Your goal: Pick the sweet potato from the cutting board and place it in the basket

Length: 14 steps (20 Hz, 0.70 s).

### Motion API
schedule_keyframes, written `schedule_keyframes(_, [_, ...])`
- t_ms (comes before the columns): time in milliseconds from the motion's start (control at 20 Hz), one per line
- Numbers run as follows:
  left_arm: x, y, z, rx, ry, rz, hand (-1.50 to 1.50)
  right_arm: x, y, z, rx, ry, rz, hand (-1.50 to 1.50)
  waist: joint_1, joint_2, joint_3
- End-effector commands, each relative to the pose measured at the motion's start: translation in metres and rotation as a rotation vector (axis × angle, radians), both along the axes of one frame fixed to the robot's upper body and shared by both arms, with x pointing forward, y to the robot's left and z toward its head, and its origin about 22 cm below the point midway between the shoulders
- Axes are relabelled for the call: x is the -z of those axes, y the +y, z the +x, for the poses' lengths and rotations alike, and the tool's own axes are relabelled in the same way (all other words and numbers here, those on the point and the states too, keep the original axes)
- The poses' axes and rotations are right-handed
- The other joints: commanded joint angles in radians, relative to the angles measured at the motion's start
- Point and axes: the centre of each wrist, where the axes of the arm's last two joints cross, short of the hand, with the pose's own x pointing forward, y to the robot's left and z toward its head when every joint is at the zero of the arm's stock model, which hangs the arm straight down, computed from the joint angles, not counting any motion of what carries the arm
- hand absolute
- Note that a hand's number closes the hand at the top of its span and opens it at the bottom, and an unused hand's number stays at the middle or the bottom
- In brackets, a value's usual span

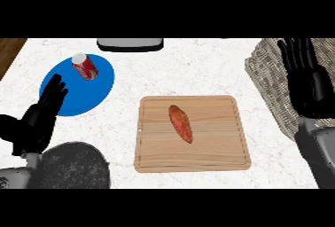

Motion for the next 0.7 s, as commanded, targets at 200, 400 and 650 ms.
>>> schedule_keyframes(200, [0.001,-0.037,-0.019,-0.014,-0.143,-0.1,0.0,0.012,0.024,-0.025,-0.14,0.204,-0.031,1.5,0.028,0.005,0.027])
schedule_keyframes(400, [0.014,-0.051,-0.01,0.032,-0.115,-0.174,0.0,0.035,0.14,-0.058,-0.468,0.065,-0.223,1.5,0.046,0.008,0.024])
schedule_keyframes(650, [0.026,-0.057,-0.026,0.02,-0.094,-0.158,0.0,0.056,0.215,-0.081,-0.131,0.186,-0.256,-1.5,0.038,0.0,0.023])
